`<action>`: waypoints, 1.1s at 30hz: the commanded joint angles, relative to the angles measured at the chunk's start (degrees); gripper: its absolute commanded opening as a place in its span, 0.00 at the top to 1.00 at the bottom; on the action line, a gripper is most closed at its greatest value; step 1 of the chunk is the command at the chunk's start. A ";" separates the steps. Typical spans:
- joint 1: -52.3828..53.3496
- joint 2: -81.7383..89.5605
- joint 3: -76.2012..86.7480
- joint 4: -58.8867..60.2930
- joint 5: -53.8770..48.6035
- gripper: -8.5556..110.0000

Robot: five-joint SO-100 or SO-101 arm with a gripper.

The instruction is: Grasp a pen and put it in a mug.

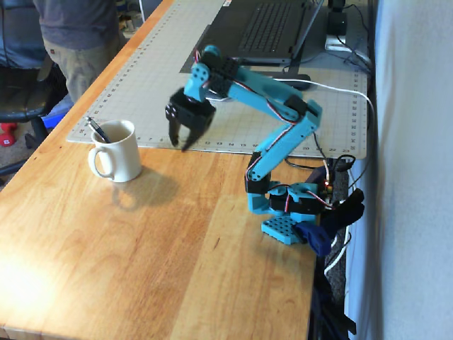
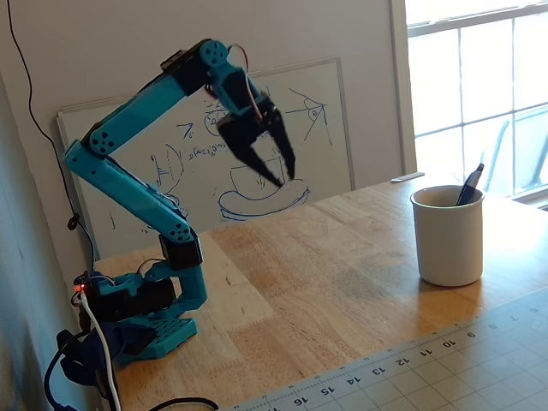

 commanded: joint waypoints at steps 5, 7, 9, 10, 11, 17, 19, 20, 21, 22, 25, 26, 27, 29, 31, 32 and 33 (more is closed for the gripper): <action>-3.52 10.90 23.12 -9.32 -0.97 0.88; -4.04 12.57 28.30 -11.34 -0.97 0.88; -4.57 14.94 32.96 -13.01 -0.97 0.88; -4.66 15.91 35.07 -13.45 -0.97 0.88; -4.75 16.88 37.00 -13.80 -0.97 0.88; -4.66 23.55 47.11 -13.45 -0.88 0.87; -4.22 26.81 50.19 -14.06 -0.88 0.87; -4.22 28.74 51.06 -14.24 -0.88 0.88; -4.22 30.59 51.24 -14.33 -0.88 0.88; -4.22 32.43 51.68 -14.59 -0.88 0.88; -4.22 36.04 52.56 -15.73 -0.88 0.88; -4.22 36.83 53.17 -16.26 -0.79 0.88; -4.13 37.71 53.88 -16.52 -0.79 0.88; -4.13 39.37 55.20 -17.84 -0.79 0.88; -4.13 41.22 56.95 -19.25 -0.79 0.88; -4.13 42.45 58.45 -20.04 -0.79 0.88; -4.13 43.95 60.12 -20.74 -0.79 0.88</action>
